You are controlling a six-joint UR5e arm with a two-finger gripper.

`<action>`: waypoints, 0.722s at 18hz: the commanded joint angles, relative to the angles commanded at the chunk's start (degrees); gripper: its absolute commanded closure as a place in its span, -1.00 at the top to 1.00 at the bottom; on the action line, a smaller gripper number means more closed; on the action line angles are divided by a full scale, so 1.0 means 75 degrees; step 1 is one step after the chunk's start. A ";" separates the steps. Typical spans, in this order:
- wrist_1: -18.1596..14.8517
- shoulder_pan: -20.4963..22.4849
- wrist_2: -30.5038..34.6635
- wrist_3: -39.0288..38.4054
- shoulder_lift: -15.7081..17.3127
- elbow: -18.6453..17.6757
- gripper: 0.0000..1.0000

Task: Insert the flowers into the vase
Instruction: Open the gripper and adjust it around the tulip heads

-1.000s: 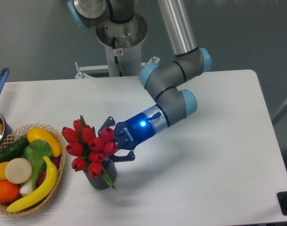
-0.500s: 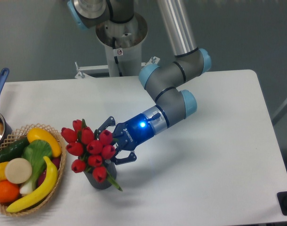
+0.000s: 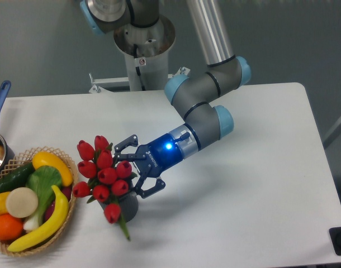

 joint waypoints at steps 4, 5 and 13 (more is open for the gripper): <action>0.0012 0.0000 0.0129 0.0000 0.0000 0.0012 0.95; 0.0012 0.0000 0.0129 0.0000 0.0000 0.0012 0.95; 0.0012 0.0058 0.0433 0.0433 0.0035 0.0081 0.98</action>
